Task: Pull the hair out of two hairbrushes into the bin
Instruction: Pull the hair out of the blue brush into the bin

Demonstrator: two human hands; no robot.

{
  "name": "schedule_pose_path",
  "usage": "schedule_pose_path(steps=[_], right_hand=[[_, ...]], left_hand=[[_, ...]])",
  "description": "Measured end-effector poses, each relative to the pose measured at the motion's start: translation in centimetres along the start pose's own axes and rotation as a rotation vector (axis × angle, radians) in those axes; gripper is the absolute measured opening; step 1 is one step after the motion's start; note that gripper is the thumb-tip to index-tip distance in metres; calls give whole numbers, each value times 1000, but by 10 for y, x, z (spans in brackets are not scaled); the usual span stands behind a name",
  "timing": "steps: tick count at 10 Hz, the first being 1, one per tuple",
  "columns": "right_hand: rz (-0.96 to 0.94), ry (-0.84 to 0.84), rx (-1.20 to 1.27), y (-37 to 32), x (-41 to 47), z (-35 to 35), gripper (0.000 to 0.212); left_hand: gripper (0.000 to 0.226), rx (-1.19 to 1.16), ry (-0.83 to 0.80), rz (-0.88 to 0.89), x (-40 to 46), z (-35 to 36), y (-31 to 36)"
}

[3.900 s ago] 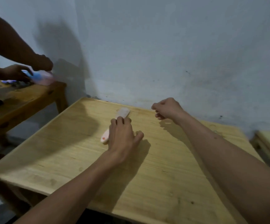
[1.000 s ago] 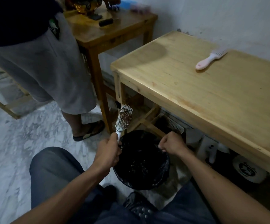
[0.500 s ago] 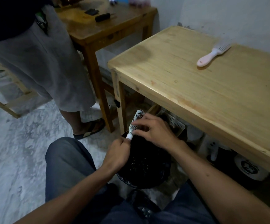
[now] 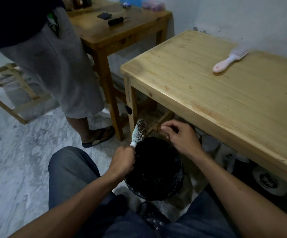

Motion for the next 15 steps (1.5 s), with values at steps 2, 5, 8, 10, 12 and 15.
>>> schedule_pose_path(steps=[2,5,8,10,12,15], right_hand=[[237,-200,-281,33,-6,27,30],[275,-235,416,19,4,46,76],[201,-16,253,20,4,36,85],[-234,-46,-262,-32,-1,37,47],[-226,-139,-464,-38,4,40,27],[-216,-26,-190,-26,5,28,12]], left_hand=[[33,-17,43,103,-14,0,13],[31,156,76,246,-28,1,28],[30,295,138,288,-29,-2,36],[31,503,168,334,-32,8,42],[27,761,231,408,-40,14,48],[39,529,99,224,-14,4,22]])
Point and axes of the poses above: each hand's wrist, its own x-axis towards the middle knuckle, its own z-axis out of the palm, y = z × x, the point moved 8 cm from there along x, towards the middle knuckle, and after that the axes turned 7 degrees about -y, right-handed, at the moved point
